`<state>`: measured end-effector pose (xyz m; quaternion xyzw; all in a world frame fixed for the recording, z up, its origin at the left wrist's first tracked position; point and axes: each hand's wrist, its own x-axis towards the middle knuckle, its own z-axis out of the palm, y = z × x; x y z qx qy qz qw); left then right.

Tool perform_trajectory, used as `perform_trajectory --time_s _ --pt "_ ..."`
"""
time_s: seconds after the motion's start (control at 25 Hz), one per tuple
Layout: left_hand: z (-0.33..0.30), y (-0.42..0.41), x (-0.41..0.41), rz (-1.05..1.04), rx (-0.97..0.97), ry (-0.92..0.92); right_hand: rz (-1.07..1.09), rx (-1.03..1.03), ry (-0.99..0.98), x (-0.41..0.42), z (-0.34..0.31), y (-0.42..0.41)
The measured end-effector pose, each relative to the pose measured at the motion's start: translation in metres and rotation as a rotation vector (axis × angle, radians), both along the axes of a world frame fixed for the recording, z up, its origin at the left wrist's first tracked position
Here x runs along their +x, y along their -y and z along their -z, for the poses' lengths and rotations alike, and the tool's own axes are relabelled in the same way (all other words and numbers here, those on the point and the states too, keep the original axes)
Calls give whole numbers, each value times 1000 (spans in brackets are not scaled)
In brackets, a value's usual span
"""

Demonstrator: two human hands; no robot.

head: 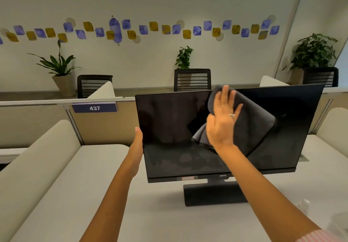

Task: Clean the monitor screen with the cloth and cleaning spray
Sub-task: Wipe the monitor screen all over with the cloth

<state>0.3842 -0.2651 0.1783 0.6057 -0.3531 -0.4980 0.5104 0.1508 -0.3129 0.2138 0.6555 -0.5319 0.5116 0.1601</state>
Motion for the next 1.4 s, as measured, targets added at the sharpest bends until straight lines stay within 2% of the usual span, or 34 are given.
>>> perform_trajectory --time_s 0.24,0.36,0.44,0.48,0.56,0.64,0.76,0.88,1.0,1.08,1.16,1.24,1.4 --pt "3 -1 -4 -20 -18 51 -168 -107 -369 70 15 -5" --pt "3 -4 -15 -62 -71 71 -210 -139 -477 72 30 -4" --pt "2 -4 -29 -165 -150 80 -227 -135 -517 62 43 -5" --pt "0 -4 -37 -279 -205 142 -226 -123 -532 54 51 -5" --pt "-9 -4 -51 -553 -318 423 -198 -90 -542 35 69 -6" --pt "-20 -4 -62 -635 -526 718 -145 -70 -524 15 83 -8" --pt "-39 2 -80 -511 -771 1064 -20 -71 -455 -16 94 -8" --pt "-70 16 -98 -345 -816 1350 122 -38 -230 -50 89 -6" --pt "-92 31 -118 -177 -827 1523 135 -68 62 -83 64 0" --pt "-97 38 -132 -86 -833 1595 111 -115 187 -101 40 9" --pt "-96 42 -145 -53 -839 1630 86 -151 198 -111 19 18" --pt "-96 45 -155 -63 -856 1609 44 -178 107 -110 6 24" --pt "-101 44 -173 -135 -897 1396 -77 -222 -194 -90 9 23"
